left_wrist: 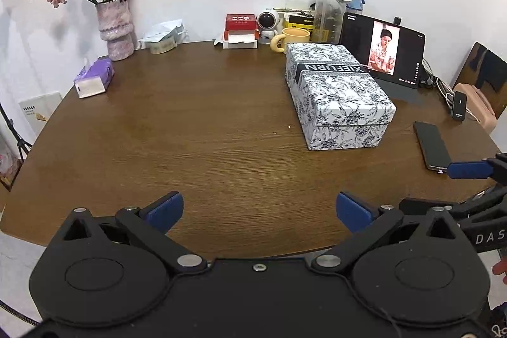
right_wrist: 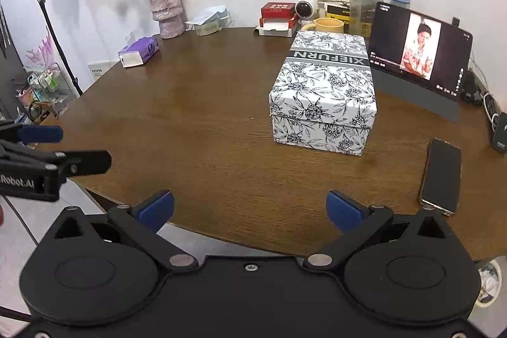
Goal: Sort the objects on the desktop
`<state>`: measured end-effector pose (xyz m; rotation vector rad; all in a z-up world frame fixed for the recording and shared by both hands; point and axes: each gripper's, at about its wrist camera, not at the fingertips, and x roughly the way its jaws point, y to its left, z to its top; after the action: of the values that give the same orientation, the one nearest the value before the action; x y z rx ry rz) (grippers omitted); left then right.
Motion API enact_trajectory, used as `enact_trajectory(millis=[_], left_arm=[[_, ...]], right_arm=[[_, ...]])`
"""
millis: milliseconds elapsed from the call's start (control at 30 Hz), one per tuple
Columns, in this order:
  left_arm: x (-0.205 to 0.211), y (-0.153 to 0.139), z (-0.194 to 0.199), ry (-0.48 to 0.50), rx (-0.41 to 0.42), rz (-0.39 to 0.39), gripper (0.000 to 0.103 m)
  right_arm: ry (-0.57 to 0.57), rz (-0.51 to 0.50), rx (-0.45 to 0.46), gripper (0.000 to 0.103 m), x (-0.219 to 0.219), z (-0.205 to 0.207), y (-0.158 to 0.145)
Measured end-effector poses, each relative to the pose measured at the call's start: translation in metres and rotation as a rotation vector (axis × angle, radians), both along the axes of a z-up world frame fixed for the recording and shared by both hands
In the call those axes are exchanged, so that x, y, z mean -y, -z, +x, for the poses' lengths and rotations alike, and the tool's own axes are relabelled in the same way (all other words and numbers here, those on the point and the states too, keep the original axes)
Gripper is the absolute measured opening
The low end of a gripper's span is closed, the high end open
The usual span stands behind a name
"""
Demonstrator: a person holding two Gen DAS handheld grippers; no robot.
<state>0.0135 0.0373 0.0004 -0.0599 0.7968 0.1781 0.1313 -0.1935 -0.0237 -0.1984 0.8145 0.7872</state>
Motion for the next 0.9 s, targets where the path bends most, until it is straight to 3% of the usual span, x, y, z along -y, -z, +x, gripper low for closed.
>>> enact_trajectory(millis=[767,900], left_arm=[[-0.019,0.012,-0.008,-0.008,-0.03,0.061,0.103],[-0.021,0.014,-0.007,-0.008,-0.045,0.027,0.103]], right_arm=[[-0.02,0.011,-0.011,0.103,-0.019,-0.017,0.003],[-0.017,0.01,-0.012,0.103,-0.018,-0.018,0.004]])
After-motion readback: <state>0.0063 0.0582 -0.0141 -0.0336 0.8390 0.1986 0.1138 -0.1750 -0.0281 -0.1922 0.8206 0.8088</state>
